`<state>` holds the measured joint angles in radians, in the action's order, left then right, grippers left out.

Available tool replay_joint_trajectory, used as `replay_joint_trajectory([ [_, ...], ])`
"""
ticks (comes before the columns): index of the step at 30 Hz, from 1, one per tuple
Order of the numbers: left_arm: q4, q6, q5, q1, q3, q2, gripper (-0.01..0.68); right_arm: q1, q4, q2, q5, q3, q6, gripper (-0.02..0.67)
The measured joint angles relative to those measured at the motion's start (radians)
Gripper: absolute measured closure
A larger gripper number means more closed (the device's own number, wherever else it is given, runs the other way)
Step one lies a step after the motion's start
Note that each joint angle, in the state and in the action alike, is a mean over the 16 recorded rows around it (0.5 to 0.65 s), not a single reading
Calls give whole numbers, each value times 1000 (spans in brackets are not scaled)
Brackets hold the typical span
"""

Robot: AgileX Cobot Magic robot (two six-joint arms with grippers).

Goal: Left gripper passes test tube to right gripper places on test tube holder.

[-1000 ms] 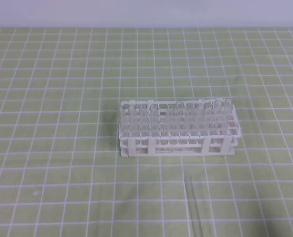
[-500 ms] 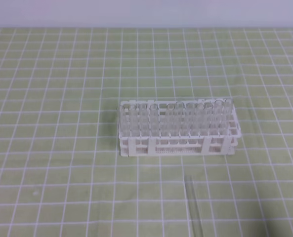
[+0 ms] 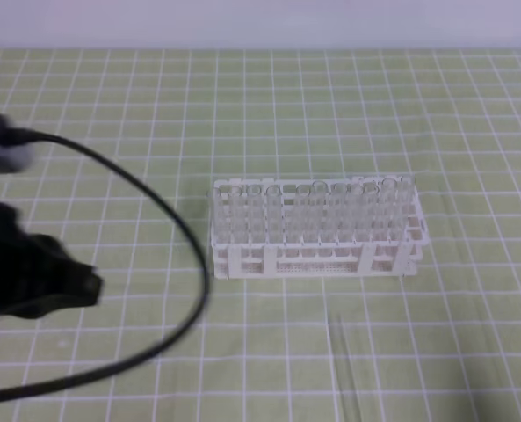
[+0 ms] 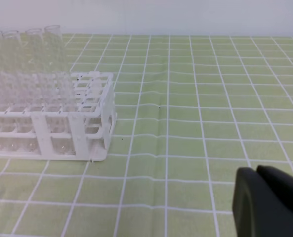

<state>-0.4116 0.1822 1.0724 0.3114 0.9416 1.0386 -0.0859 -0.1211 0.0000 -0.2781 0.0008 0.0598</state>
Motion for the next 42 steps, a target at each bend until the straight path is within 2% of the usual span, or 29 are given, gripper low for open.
replay_joint_trajectory([
  [9,148,-147,-83,351,83,287,674,0,0,0,0,0,-1,666],
  [12,173,-184,-103,439,112,372,675,0,0,0,0,0,-1,666],
  [16,172,-211,-115,518,163,472,675,0,0,0,0,0,-1,666],
  [23,155,-224,-110,597,282,605,675,0,0,0,0,0,-1,666],
  [32,216,-331,-46,643,415,729,664,0,0,0,0,0,-1,666],
  [37,253,-430,-9,653,454,790,601,0,0,0,0,0,-1,666],
  [42,264,-547,2,658,471,828,492,0,0,0,0,0,-1,666],
])
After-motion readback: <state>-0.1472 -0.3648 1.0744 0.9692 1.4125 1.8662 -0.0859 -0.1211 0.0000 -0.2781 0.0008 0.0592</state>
